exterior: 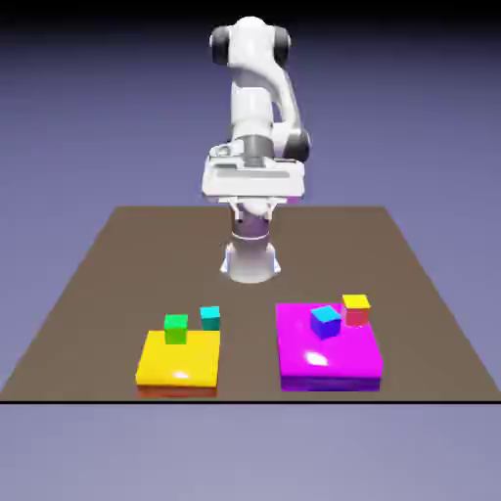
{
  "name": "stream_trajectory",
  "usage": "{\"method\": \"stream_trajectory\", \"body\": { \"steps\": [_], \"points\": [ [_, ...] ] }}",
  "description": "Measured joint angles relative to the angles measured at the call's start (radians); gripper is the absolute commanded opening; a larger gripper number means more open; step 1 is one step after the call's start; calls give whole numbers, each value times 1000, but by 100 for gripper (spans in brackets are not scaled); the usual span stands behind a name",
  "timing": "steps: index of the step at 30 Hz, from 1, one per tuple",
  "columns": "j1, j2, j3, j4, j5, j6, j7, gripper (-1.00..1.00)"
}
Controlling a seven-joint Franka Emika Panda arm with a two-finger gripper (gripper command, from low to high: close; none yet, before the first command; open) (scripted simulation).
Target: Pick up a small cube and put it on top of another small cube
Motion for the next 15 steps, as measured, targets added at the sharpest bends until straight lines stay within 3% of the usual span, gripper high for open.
{"method": "stream_trajectory", "body": {
  "steps": [15],
  "points": [
    [-290,214,189,-67,-652,-146,-204,0]
  ]
}}
